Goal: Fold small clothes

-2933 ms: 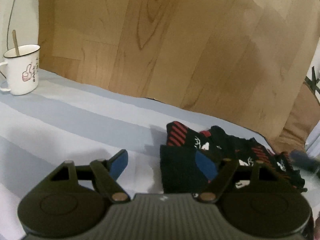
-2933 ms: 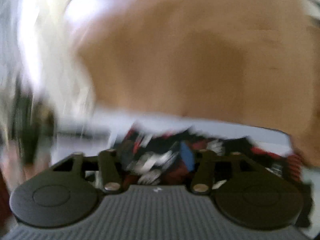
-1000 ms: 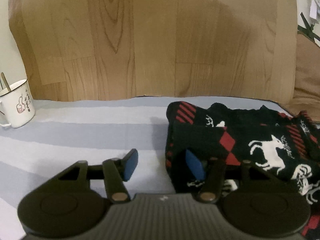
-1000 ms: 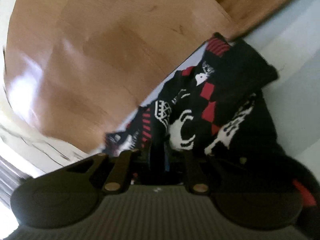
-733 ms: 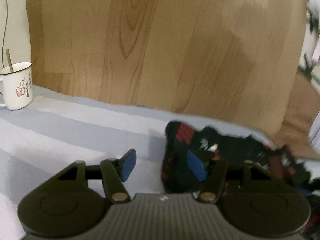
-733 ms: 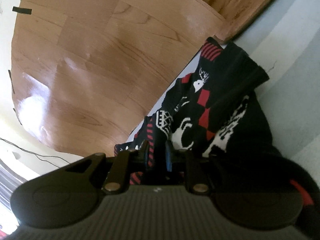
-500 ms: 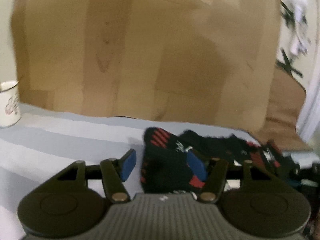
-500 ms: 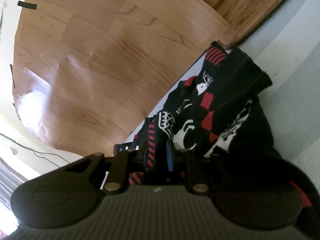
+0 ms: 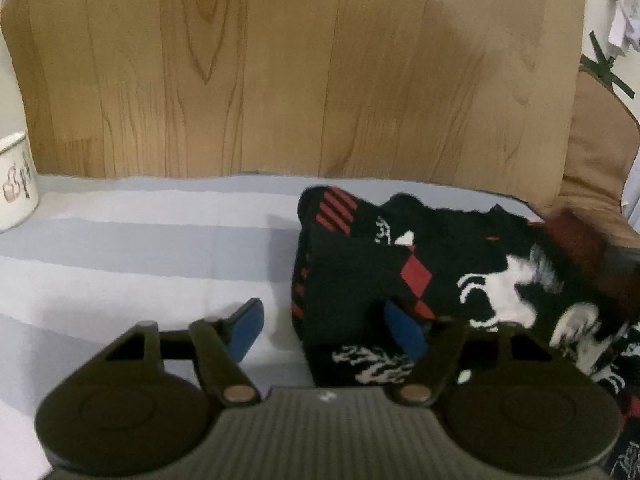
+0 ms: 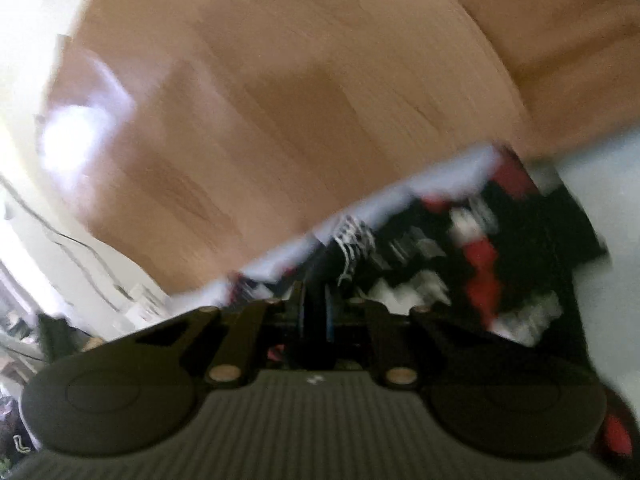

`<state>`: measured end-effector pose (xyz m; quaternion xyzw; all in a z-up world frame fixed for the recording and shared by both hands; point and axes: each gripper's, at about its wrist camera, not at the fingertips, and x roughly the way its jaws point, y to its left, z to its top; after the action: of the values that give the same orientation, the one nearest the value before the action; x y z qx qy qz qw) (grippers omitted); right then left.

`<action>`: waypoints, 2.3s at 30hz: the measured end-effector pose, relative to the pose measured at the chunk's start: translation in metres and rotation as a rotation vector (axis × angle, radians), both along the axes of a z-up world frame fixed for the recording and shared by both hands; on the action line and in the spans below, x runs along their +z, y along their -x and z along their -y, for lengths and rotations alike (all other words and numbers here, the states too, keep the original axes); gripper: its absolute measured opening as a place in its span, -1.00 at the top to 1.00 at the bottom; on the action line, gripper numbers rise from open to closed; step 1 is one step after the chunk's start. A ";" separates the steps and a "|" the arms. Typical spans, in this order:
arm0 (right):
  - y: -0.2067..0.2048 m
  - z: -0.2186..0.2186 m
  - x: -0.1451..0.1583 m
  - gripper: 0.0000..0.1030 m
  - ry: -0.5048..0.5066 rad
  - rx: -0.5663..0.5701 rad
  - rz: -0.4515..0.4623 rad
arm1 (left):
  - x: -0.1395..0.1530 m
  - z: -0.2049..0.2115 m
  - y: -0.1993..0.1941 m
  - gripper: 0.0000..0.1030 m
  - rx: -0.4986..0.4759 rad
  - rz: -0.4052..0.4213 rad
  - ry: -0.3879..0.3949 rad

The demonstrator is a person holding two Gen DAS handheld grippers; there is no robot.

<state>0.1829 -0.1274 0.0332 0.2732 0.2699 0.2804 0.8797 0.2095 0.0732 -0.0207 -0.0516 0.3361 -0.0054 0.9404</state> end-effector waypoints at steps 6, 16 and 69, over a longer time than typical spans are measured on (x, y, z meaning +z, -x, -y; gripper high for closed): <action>-0.027 -0.011 -0.018 0.71 0.190 -0.052 -0.052 | -0.002 -0.001 -0.004 -0.39 0.027 -0.020 -0.007; -0.016 0.042 -0.020 0.33 0.031 -0.138 -0.095 | -0.001 0.000 -0.007 -0.43 0.032 -0.025 -0.014; 0.050 -0.038 0.001 -0.49 0.443 0.211 0.202 | 0.018 0.033 -0.009 0.75 -0.235 0.070 -0.055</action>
<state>0.1326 -0.0890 0.0344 0.0150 0.2624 0.3306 0.9064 0.2181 0.0406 -0.0030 0.0140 0.3069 -0.1080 0.9455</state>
